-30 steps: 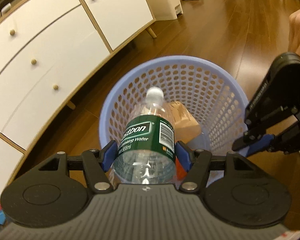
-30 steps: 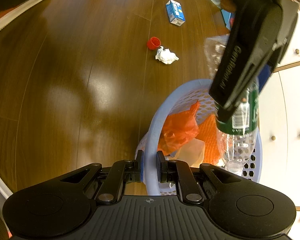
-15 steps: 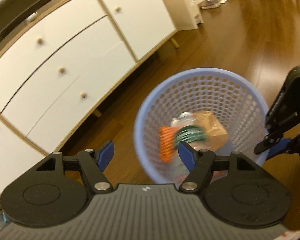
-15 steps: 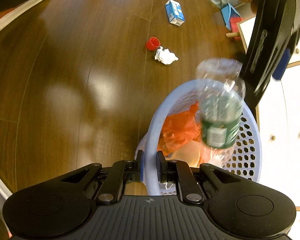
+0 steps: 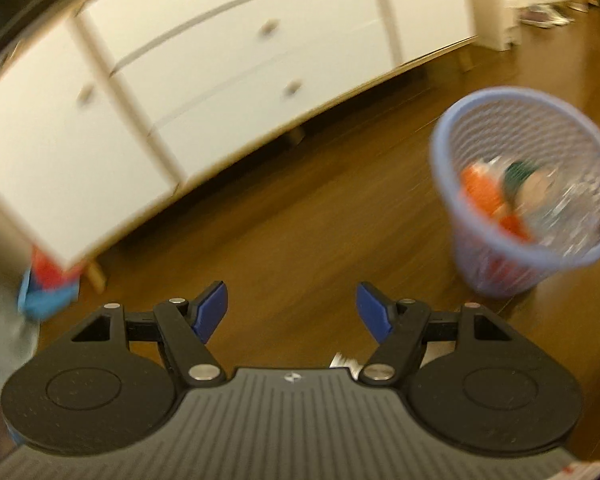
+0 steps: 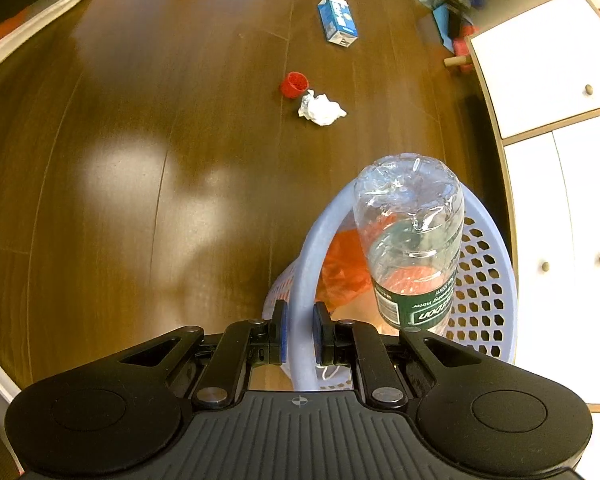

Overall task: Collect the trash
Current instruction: 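Move the open left tool toward the red bottle cap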

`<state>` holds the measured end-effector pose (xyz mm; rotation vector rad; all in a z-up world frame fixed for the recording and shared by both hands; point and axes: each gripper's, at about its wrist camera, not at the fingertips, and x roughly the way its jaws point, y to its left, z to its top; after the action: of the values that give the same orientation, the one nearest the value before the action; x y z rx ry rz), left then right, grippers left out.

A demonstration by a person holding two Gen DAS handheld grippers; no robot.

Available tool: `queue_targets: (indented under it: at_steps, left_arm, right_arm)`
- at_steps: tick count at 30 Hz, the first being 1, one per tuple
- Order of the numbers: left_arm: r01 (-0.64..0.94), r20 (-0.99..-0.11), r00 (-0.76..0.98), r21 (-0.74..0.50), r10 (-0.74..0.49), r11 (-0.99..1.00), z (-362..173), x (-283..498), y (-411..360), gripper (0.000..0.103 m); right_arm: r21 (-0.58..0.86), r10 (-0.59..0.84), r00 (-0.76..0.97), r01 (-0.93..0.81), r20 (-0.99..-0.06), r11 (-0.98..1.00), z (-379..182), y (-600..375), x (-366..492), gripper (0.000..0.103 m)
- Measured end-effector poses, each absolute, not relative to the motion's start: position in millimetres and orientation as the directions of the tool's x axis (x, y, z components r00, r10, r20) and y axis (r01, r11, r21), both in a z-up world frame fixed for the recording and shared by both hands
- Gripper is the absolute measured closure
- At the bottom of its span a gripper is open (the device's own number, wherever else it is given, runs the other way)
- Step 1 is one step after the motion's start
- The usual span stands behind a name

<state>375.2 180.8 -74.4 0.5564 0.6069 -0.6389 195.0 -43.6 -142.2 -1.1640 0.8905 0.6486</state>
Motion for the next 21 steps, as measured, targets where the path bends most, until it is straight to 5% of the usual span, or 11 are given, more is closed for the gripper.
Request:
queue_targets:
  at_steps: [21]
  left_arm:
    - [0.81,-0.848,0.424,0.197,-0.318,0.552,-241.1,386.1,211.8,0.046]
  right_arm:
    - [-0.452,-0.022,0.478,-0.814,-0.878,0.365,-143.8,-40.8,217.2,0.094]
